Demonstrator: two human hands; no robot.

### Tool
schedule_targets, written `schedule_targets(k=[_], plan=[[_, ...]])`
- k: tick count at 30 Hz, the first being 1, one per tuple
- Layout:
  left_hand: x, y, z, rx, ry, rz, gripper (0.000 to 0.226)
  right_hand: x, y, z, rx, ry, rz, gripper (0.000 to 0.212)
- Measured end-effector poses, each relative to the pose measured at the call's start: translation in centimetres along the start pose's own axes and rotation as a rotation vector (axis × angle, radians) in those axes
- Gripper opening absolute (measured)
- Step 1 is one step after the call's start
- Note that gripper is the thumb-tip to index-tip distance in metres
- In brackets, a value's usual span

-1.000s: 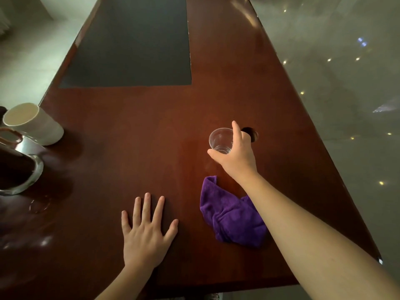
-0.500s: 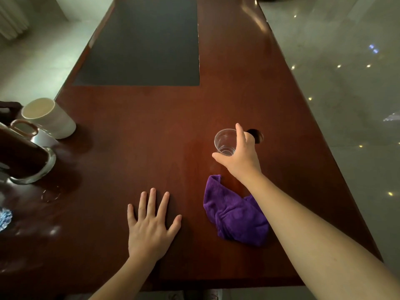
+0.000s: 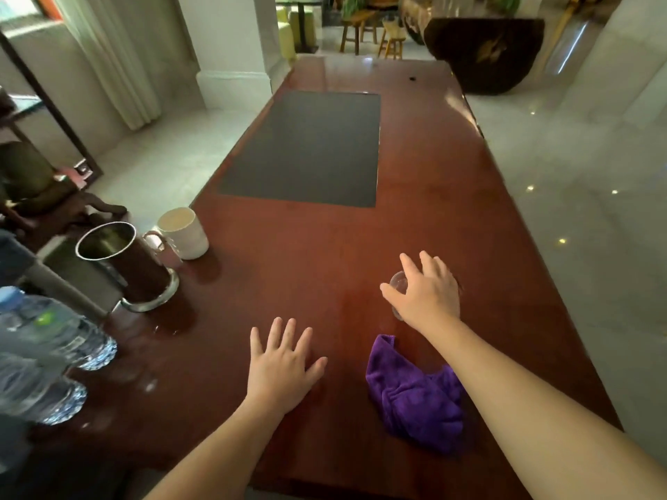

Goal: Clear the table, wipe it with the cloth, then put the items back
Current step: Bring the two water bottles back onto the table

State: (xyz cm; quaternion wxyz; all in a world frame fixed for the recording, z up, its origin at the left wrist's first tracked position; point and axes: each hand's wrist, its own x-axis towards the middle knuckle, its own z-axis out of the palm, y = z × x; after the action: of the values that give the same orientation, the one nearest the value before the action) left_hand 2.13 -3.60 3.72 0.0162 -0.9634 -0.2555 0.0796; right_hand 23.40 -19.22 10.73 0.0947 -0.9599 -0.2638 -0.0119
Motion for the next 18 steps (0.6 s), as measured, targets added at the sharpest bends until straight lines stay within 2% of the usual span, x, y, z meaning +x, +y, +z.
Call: schedule_targets(k=[4,8,13,18], plan=[[1.9,-0.8,-5.5,-0.062,0.110,-0.084,0.072,-0.3,-1.8,-2.0,-0.046,-0.052,-0.039,0.076],[2.4,-1.9,-9.5,-0.108,0.222,-0.148,0.068,-0.6,-2.9,-3.1,-0.052,-0.058,-0.089,0.076],[0.8,-5.1,-10.8,-0.045,0.294,-0.250,0.065,-0.3,-5.3,-3.2,-0.087,-0.050,-0.206,0.075],[-2.9,-9.9,-10.3,-0.047,0.329,-0.362,0.062,-0.3,-11.1,-1.9,-0.034,-0.094,-0.301,0.075]])
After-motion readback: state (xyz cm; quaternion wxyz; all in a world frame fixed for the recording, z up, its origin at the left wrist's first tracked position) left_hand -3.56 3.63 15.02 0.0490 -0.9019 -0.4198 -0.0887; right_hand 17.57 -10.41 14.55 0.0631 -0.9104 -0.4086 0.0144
